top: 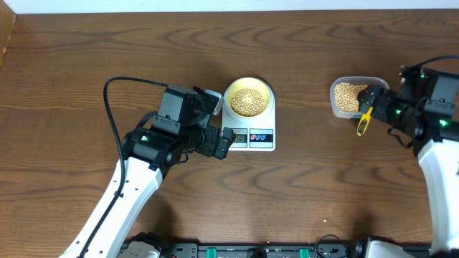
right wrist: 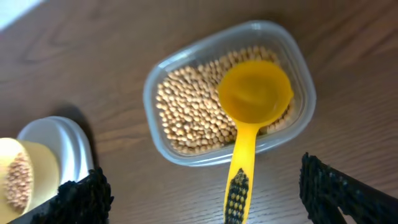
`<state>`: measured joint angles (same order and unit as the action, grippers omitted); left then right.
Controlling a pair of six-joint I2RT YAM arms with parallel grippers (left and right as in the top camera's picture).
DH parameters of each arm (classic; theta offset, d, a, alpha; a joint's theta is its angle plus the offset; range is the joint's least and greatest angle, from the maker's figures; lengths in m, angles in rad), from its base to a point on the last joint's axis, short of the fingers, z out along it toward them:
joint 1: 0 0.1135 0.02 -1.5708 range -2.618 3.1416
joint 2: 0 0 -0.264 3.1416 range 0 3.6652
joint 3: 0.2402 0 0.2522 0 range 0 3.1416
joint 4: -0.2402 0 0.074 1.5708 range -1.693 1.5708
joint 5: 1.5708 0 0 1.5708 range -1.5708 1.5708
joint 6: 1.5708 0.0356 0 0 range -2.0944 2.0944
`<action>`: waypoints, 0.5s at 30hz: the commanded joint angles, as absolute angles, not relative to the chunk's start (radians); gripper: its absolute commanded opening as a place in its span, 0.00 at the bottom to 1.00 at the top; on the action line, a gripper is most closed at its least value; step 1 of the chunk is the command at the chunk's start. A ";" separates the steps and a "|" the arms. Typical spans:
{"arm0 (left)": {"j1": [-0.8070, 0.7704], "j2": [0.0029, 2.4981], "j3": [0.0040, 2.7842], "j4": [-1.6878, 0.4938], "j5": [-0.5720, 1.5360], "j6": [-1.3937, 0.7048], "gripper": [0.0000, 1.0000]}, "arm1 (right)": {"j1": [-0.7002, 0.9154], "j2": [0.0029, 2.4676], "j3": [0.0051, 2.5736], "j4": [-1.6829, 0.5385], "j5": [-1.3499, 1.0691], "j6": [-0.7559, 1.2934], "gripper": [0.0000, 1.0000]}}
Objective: Scoop item into bowl and weigh 50g on scale
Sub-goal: 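Lower the scoop into the tub and open the right gripper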
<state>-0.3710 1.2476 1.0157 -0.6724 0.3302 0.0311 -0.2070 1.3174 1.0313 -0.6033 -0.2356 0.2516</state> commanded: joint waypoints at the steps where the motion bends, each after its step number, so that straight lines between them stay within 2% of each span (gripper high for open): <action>1: -0.368 1.248 1.016 -0.672 0.323 0.044 0.98 | -0.204 1.211 1.034 -0.611 -0.235 0.254 0.98; 5: -0.368 1.248 1.016 -0.672 0.323 0.044 0.98 | -0.204 1.089 1.034 -0.677 -0.235 0.253 0.98; 12: -0.368 1.248 1.016 -0.672 0.323 0.045 0.98 | -0.204 0.798 1.034 -0.917 -0.284 0.246 0.99; 15: -0.368 1.248 1.016 -0.672 0.323 0.045 0.98 | -0.204 0.682 1.034 -0.944 -0.239 0.246 0.99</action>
<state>-0.3710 1.2476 1.0157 -0.6720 0.3298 0.0311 -0.2070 0.7578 1.0317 -0.9287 -0.2550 0.2520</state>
